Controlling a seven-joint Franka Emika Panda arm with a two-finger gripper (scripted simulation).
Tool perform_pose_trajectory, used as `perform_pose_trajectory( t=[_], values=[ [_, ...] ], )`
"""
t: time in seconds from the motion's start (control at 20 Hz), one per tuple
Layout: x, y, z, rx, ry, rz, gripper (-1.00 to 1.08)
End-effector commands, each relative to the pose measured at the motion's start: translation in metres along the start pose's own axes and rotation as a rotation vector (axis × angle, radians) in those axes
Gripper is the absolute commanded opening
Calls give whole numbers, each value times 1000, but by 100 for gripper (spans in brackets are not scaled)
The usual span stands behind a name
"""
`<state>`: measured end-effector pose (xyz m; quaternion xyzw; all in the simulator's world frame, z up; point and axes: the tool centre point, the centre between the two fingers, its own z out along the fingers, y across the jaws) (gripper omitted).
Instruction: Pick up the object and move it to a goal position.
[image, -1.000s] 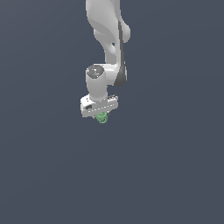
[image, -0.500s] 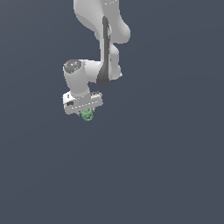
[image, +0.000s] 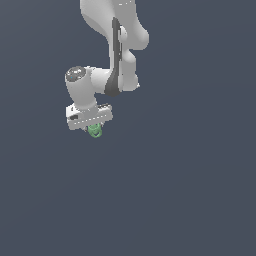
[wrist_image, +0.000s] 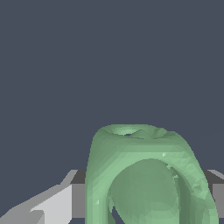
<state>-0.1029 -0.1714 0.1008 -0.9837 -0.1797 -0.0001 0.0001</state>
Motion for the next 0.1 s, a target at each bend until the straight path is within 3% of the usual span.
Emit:
perform_pose_trajectory(
  t=[0.0,0.05],
  values=[
    [2,-2,0,0,0,-1,-100],
    [2,-2,1,0,0,-1,-100]
  ],
)
